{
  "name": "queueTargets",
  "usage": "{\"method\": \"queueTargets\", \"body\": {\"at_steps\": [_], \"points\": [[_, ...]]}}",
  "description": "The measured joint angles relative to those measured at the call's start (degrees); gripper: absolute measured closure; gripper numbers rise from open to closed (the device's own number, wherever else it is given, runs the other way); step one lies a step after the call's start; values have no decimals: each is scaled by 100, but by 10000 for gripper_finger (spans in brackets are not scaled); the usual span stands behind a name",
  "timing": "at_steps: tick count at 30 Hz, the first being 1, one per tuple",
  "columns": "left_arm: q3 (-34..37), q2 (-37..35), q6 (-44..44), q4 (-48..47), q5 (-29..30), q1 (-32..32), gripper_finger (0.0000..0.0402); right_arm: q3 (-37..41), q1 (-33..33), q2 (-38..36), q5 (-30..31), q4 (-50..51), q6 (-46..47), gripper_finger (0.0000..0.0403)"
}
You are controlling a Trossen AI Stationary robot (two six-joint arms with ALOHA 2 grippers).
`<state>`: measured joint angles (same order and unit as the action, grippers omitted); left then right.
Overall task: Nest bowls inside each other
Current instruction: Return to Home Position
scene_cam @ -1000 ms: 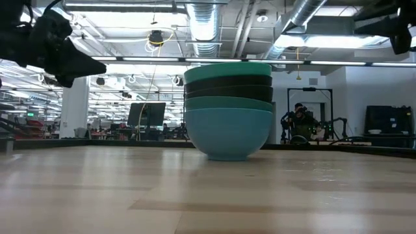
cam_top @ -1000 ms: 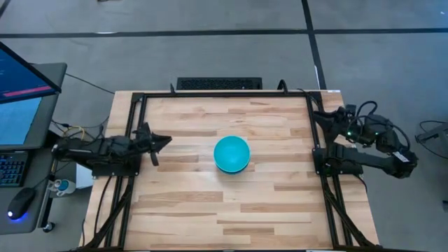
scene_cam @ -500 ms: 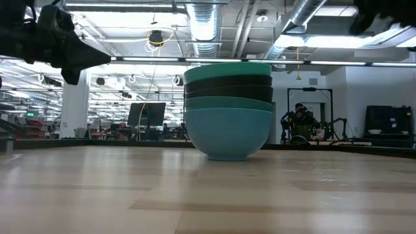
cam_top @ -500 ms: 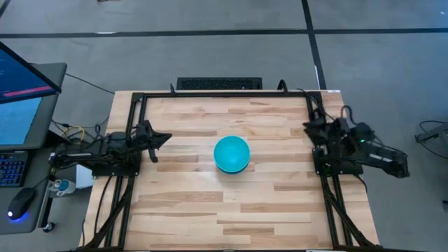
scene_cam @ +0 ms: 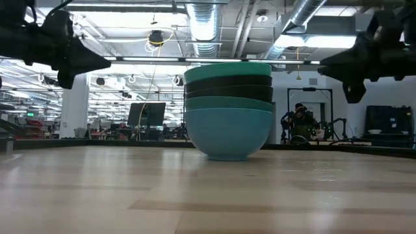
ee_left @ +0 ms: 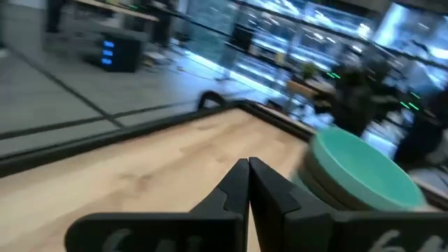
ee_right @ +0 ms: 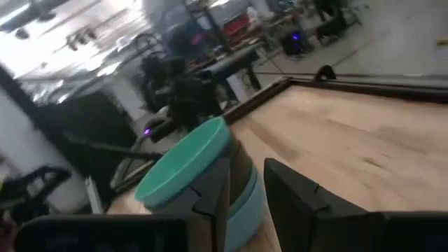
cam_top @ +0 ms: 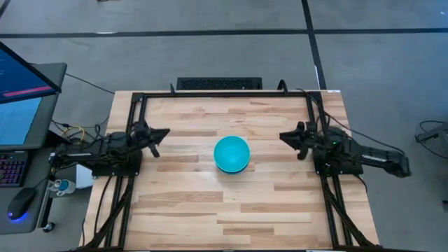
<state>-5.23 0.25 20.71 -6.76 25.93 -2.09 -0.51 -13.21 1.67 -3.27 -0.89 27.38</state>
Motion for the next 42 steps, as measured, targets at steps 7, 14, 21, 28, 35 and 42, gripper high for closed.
{"method": "queueTargets", "body": {"at_steps": [7, 14, 21, 28, 35, 42], "points": [[-5, 0, -205, -492, 1203, 0, 398, -17, -125, 211, 58, 85, 82, 289], [-24, 11, -155, -685, 965, 0, 397, -17, -133, 212, 45, 85, 74, 289], [-28, 11, -150, -730, 938, 2, 397, -17, -133, 212, 40, 85, 71, 289], [-27, 11, -148, -739, 938, 2, 397, -17, -133, 212, 38, 85, 69, 289], [-24, 11, -146, -742, 938, 2, 397, -17, -133, 212, 38, 85, 69, 289], [-22, 11, -144, -746, 938, 2, 397, -17, -133, 212, 35, 85, 69, 289]]}}
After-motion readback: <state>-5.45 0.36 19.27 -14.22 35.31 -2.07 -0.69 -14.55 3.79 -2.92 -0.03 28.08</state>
